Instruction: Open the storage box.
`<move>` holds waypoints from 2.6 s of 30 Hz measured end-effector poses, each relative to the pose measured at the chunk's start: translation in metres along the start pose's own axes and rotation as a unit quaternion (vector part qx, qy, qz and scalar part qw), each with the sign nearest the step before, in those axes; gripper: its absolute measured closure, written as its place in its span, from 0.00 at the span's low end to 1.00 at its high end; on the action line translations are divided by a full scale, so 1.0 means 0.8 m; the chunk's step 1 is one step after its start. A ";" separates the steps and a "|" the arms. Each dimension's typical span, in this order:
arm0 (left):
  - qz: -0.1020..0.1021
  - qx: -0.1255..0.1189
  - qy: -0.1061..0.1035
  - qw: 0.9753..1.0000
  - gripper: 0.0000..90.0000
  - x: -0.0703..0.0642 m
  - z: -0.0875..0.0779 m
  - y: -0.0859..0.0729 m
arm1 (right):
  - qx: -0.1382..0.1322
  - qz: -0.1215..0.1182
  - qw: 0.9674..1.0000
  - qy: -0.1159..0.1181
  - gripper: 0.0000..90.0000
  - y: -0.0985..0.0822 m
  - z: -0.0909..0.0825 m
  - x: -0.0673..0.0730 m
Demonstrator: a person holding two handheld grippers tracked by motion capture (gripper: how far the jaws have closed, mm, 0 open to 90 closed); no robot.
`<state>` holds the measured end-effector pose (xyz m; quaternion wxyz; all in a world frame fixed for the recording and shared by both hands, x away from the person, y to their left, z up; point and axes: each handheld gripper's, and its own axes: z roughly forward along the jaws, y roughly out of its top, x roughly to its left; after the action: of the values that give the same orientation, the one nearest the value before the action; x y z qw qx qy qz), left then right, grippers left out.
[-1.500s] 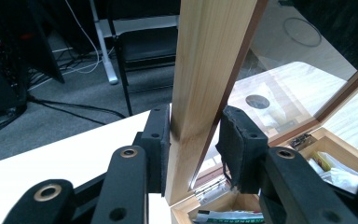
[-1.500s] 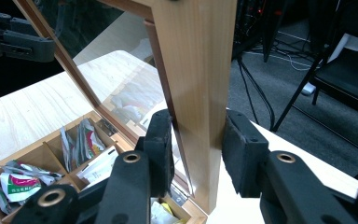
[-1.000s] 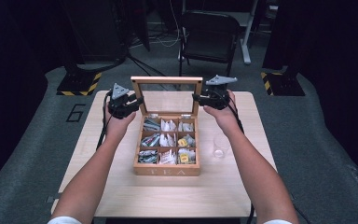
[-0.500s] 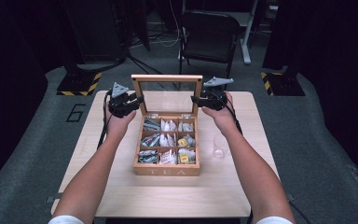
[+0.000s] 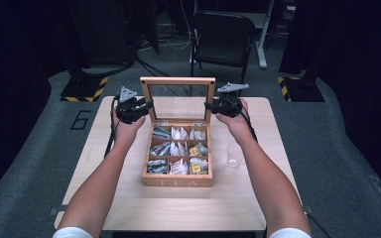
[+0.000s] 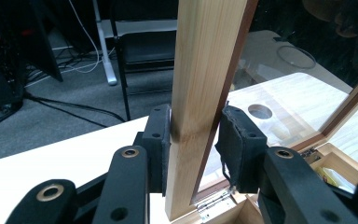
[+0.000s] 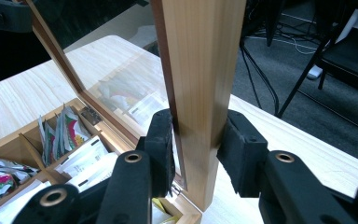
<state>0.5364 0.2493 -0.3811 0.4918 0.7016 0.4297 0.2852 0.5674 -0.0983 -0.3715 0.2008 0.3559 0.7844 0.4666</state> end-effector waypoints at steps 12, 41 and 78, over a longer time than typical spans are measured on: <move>-0.007 -0.004 0.006 1.000 0.72 0.000 0.002 0.000 | 0.007 -0.010 1.000 -0.002 0.74 0.003 0.002 -0.001; -0.023 0.005 -0.004 1.000 0.64 0.003 -0.001 -0.009 | 0.018 0.019 1.000 0.002 0.74 0.012 0.012 -0.013; -0.014 0.010 -0.010 1.000 0.63 -0.001 -0.013 -0.006 | 0.026 0.066 0.997 -0.002 0.73 0.019 0.034 -0.031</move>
<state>0.5260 0.2534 -0.3819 0.4932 0.7029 0.4374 0.2671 0.6073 -0.0959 -0.3719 0.1622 0.4128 0.7709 0.4572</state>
